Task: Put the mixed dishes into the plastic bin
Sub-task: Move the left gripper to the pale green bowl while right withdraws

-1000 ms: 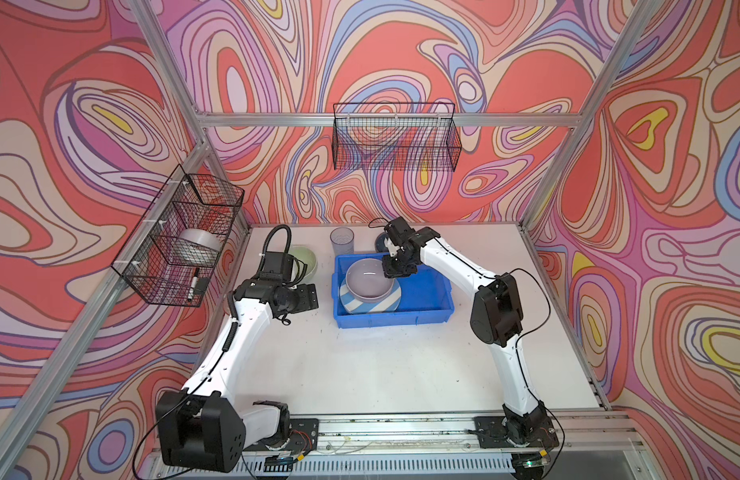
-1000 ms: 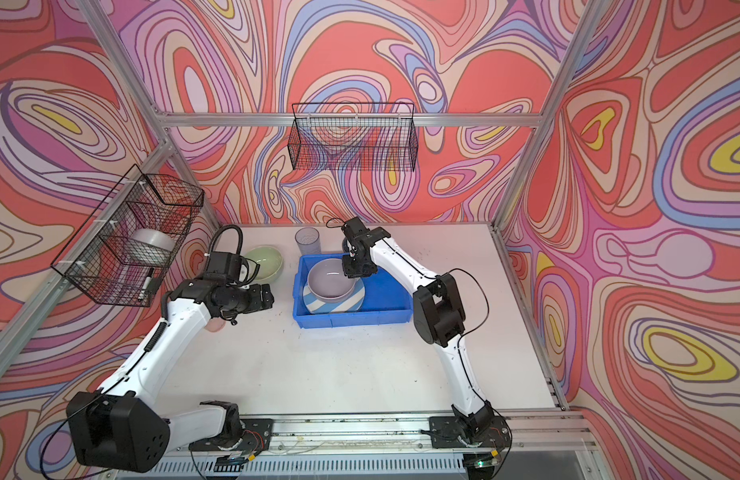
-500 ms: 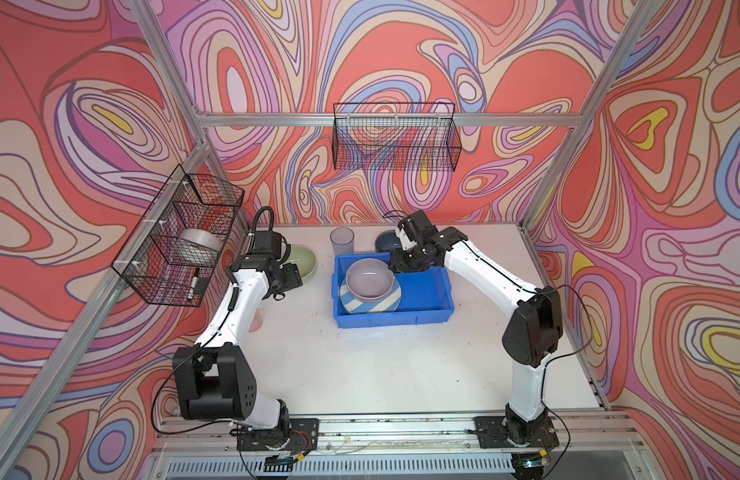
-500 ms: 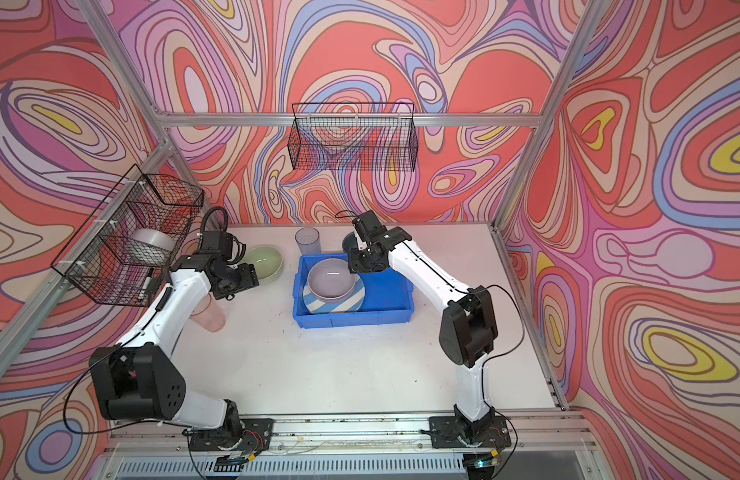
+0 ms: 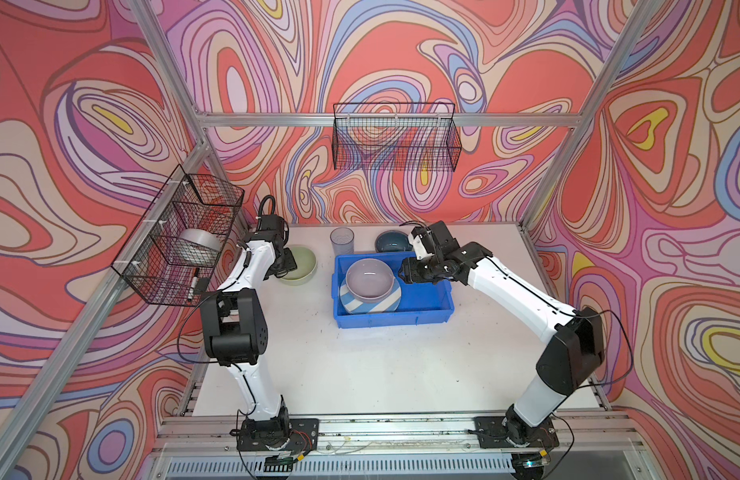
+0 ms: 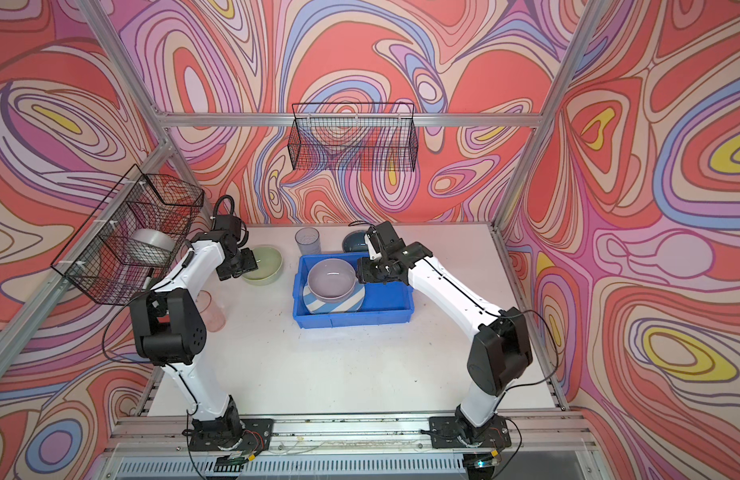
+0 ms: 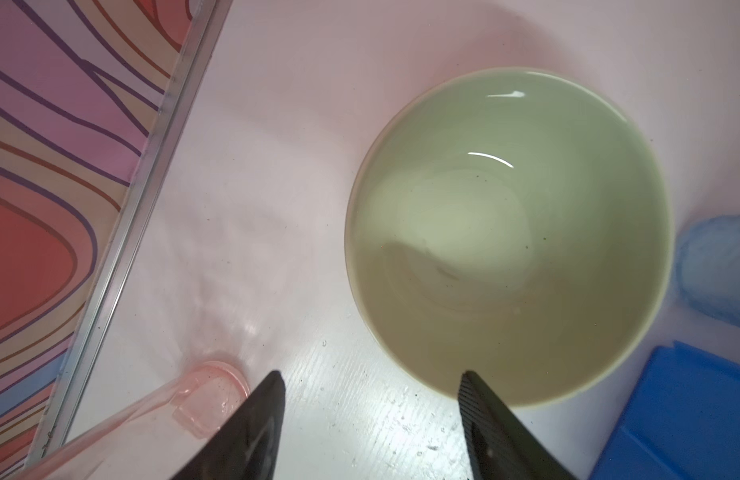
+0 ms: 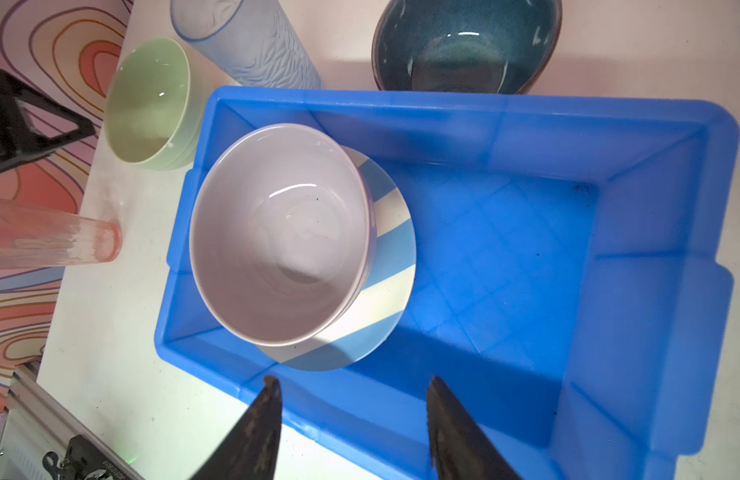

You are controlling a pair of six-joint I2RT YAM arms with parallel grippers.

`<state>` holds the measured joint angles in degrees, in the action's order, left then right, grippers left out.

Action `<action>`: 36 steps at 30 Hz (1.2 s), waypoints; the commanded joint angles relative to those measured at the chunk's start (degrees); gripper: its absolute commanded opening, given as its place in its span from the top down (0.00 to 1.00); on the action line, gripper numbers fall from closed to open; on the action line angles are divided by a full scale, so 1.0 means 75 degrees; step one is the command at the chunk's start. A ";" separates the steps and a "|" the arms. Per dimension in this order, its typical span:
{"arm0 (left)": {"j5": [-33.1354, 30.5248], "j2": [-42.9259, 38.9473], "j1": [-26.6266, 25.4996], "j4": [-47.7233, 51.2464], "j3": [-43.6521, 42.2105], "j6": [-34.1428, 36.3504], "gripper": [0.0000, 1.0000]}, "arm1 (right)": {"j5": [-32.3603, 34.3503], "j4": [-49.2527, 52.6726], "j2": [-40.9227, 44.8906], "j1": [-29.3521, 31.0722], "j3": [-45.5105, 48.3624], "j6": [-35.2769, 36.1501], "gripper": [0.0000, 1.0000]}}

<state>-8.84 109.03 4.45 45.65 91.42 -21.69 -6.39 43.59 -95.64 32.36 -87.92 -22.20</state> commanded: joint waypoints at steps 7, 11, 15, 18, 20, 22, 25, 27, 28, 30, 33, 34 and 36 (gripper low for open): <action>0.0328 0.0963 0.0274 0.0173 0.0531 0.0044 0.38 | 0.0040 -0.0464 0.0685 0.0057 0.0838 -0.0229 0.43; 0.0348 0.1452 0.0283 0.0403 0.0975 0.0114 0.44 | 0.0054 -0.0553 0.0712 0.0057 0.0952 -0.0254 0.43; 0.0396 0.1702 0.0320 0.0476 0.1198 0.0144 0.47 | 0.0062 -0.0611 0.0733 0.0057 0.1043 -0.0293 0.43; 0.0533 0.1883 0.0354 0.0559 0.1347 0.0162 0.51 | 0.0148 -0.0647 0.0769 0.0057 0.1127 -0.0359 0.43; 0.0565 0.1960 0.0366 0.0602 0.1396 0.0174 0.55 | 0.0223 -0.0624 0.0786 0.0057 0.1162 -0.0372 0.42; 0.0615 0.1996 0.0389 0.0607 0.1404 0.0174 0.58 | 0.0248 -0.0594 0.0820 0.0057 0.1187 -0.0387 0.42; 0.0687 0.2024 0.0402 0.0626 0.1376 0.0140 0.63 | 0.0262 -0.0594 0.0907 0.0057 0.1262 -0.0439 0.42; 0.0738 0.2032 0.0392 0.0631 0.1378 0.0127 0.68 | 0.0277 -0.0606 0.0978 0.0057 0.1329 -0.0473 0.42; 0.0755 0.2044 0.0406 0.0650 0.1391 0.0127 0.69 | 0.0267 -0.0601 0.1000 0.0057 0.1349 -0.0478 0.42; 0.0789 0.2056 0.0412 0.0686 0.1402 0.0106 0.72 | 0.0299 -0.0591 0.1063 0.0057 0.1426 -0.0509 0.42; 0.0860 0.2022 0.0415 0.0710 0.1376 0.0057 0.77 | 0.0322 -0.0620 0.1149 0.0057 0.1545 -0.0547 0.42; 0.0884 0.2013 0.0411 0.0705 0.1371 0.0056 0.78 | 0.0315 -0.0627 0.1173 0.0057 0.1574 -0.0573 0.42; 0.0851 0.1975 0.0413 0.0708 0.1343 0.0056 0.80 | 0.0303 -0.0641 0.1211 0.0057 0.1623 -0.0597 0.42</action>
<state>-3.64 123.26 7.49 48.51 100.62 -21.26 -5.08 39.38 -88.27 32.36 -76.73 -25.89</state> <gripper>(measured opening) 0.215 0.582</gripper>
